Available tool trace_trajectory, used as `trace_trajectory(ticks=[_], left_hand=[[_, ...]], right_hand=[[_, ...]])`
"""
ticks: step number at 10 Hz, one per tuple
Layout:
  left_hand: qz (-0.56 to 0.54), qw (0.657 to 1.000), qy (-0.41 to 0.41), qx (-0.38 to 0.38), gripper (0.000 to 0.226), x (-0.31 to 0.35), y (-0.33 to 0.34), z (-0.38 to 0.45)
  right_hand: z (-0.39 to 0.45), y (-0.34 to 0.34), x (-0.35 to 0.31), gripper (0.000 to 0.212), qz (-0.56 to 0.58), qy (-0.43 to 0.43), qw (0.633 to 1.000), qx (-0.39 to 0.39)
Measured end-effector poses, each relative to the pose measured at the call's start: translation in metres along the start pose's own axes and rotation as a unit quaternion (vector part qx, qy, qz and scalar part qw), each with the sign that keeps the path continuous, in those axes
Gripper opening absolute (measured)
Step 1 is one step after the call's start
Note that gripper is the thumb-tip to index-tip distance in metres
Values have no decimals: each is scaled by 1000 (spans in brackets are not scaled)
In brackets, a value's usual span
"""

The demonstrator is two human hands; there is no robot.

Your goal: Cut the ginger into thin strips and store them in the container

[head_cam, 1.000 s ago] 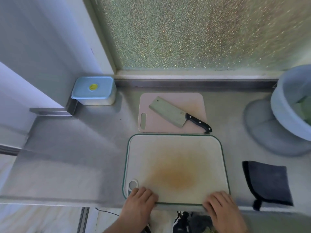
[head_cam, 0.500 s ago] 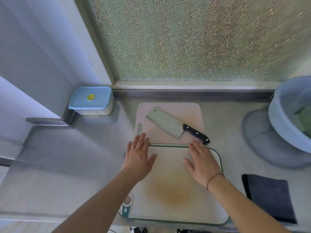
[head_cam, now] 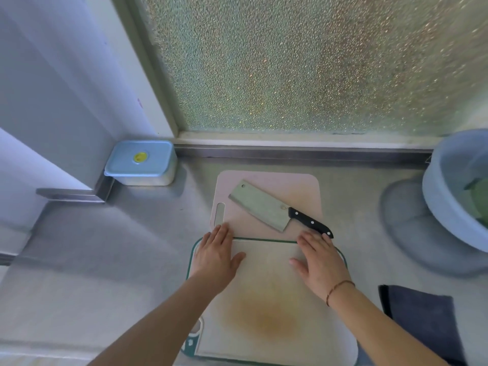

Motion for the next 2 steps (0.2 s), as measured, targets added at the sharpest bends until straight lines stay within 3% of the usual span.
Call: trace_trajectory(ticks=[1, 2], left_hand=[[5, 996, 39, 83, 61, -4, 3, -12], [-64, 976, 96, 183, 43, -7, 21, -54]], right_hand=[[-6, 2, 9, 74, 64, -13, 998, 9], [-30, -11, 19, 77, 200, 63, 977, 42]])
Point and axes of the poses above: each hand's wrist, its own z-axis towards the middle knuckle, its own y-axis out of the palm, x = y × z, the point moved 1 cm from there along z, towards the middle knuckle, and after that the axes turned 15 degrees about y, right-handed, at the moved point
